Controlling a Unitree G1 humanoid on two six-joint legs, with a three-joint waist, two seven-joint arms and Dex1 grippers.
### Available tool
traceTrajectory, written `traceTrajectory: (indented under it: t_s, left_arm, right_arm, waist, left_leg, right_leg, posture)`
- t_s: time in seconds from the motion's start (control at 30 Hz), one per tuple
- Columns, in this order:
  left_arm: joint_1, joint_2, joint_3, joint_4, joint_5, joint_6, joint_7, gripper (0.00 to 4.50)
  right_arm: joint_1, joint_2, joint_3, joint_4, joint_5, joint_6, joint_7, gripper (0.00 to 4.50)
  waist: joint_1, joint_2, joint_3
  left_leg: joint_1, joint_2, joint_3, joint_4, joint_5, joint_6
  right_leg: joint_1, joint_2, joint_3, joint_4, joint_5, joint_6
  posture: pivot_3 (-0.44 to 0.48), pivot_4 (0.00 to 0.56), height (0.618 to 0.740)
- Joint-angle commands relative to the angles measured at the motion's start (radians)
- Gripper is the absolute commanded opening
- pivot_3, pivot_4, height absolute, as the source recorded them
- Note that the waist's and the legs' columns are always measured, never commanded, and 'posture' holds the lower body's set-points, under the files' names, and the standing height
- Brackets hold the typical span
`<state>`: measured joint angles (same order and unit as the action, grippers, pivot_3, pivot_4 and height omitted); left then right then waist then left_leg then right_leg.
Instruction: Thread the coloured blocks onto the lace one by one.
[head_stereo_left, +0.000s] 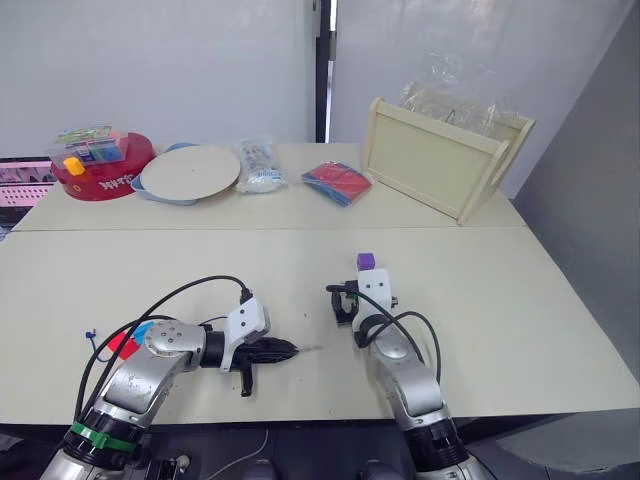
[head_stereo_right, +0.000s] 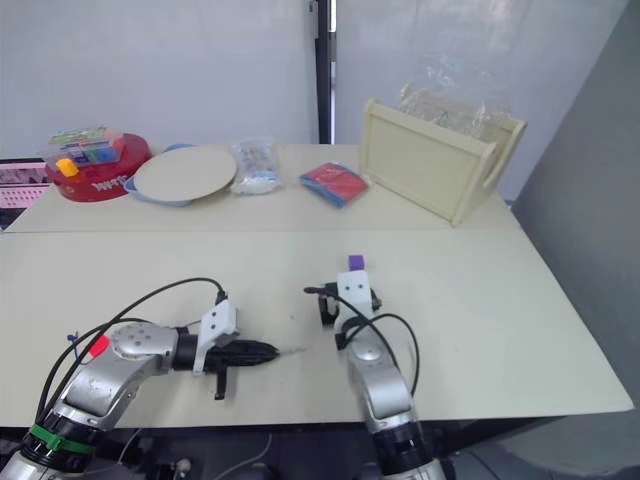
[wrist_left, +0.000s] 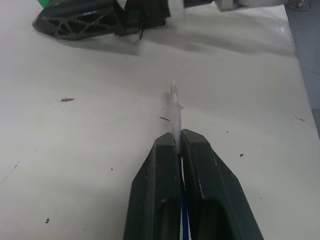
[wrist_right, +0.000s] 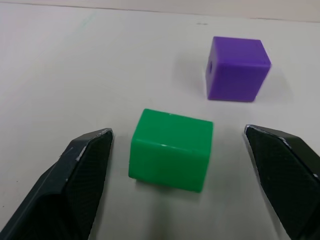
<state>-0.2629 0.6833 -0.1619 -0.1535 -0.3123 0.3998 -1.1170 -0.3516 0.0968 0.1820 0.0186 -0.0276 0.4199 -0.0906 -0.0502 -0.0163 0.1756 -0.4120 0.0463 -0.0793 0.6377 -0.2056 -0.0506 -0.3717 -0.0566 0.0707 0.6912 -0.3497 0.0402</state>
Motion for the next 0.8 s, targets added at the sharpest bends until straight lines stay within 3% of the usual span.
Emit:
traceTrajectory:
  t_s: [0.03, 0.23, 0.37, 0.63, 0.8]
  left_arm:
    - [0.014, 0.016, 0.026, -0.032, -0.011, -0.005, 0.003, 0.0]
    - [0.028, 0.02, 0.032, -0.03, -0.01, -0.016, 0.008, 0.0]
    - [0.031, 0.017, 0.034, -0.023, -0.01, -0.028, 0.009, 0.0]
    - [-0.006, -0.009, 0.016, 0.03, -0.002, -0.063, -0.002, 0.0]
    - [-0.031, -0.019, 0.004, 0.06, 0.004, -0.084, -0.015, 0.0]
  right_arm:
    - [0.004, 0.055, 0.002, -0.005, 0.021, -0.037, 0.004, 3.17]
    - [0.023, 0.04, 0.004, -0.031, 0.045, -0.041, 0.02, 1.21]
    - [0.062, 0.021, 0.016, -0.094, 0.063, -0.021, 0.053, 1.22]
    - [0.338, -0.155, 0.118, -0.456, 0.174, 0.007, 0.309, 1.22]
    - [0.396, -0.244, 0.109, -0.493, 0.262, 0.13, 0.407, 1.22]
  waist:
    - [0.0, 0.0, 0.0]
    - [0.002, 0.0, 0.0]
    - [0.002, 0.0, 0.0]
    - [0.006, 0.0, 0.0]
    - [0.004, 0.0, 0.0]
  left_leg:
    - [0.0, 0.0, 0.0, 0.0, 0.0, 0.0]
    - [0.0, 0.0, 0.0, 0.0, 0.0, 0.0]
    - [0.0, 0.0, 0.0, 0.0, 0.0, 0.0]
    - [-0.001, 0.0, 0.0, -0.001, 0.0, 0.0]
    - [0.001, 0.0, 0.0, -0.001, 0.0, 0.0]
  right_leg:
    - [0.0, 0.0, 0.0, 0.0, 0.0, 0.0]
    - [0.0, 0.0, 0.0, 0.001, 0.0, 0.0]
    - [0.0, 0.0, 0.0, 0.001, 0.0, 0.0]
    - [0.0, 0.0, 0.0, -0.002, 0.0, 0.0]
    - [0.001, 0.0, 0.0, -0.001, 0.0, 0.0]
  posture:
    - [0.0, 0.15, 0.74]
    - [0.0, 0.15, 0.74]
    - [0.0, 0.15, 0.74]
    - [0.0, 0.15, 0.74]
    - [0.0, 0.15, 0.74]
